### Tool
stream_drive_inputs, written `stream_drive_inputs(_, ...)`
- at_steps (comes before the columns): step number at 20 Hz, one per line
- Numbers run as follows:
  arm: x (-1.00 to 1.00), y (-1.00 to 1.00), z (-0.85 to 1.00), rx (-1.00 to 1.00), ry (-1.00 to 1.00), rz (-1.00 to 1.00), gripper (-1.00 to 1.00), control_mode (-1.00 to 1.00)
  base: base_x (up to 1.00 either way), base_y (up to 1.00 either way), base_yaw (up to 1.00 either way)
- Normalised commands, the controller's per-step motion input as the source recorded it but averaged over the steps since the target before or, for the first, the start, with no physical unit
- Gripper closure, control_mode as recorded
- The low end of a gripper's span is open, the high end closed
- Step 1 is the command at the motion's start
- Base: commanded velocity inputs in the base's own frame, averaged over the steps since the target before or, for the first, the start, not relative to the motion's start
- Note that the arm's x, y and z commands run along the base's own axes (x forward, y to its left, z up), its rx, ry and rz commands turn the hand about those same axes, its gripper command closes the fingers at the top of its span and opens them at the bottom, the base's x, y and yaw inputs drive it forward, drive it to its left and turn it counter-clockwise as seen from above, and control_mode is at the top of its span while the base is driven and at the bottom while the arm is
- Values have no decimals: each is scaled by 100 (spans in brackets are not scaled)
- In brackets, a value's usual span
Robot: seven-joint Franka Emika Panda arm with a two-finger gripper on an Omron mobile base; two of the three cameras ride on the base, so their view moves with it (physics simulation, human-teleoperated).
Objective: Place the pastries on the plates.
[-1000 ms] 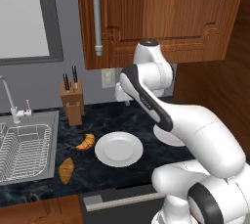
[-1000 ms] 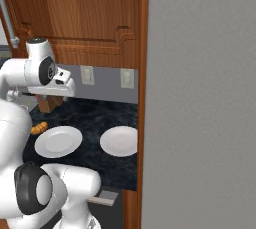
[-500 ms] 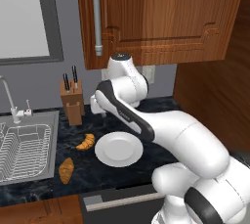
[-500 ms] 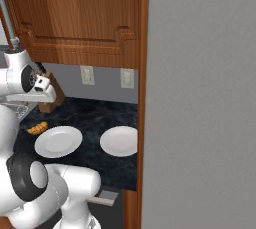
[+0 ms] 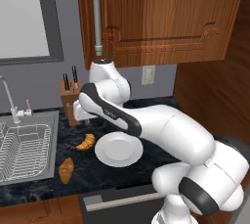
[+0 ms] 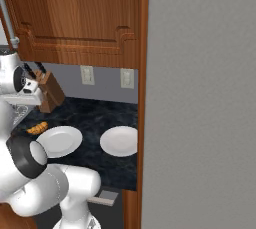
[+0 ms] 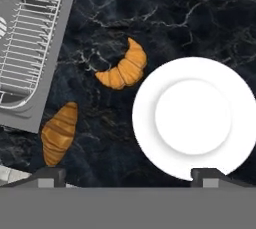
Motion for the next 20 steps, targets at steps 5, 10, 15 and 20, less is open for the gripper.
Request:
stream_drive_inputs(5,0,35,-15,15,13,8,-100,-100,0,0,0)
stream_drive_inputs(10,0,38,-25,9,13,7,-100,-100,0,0,0)
stream_drive_inputs(15,0,39,-37,2,7,3,-100,-100,0,0,0)
stream_drive_inputs(20,0,29,-29,0,6,0,-100,-100,0,0,0)
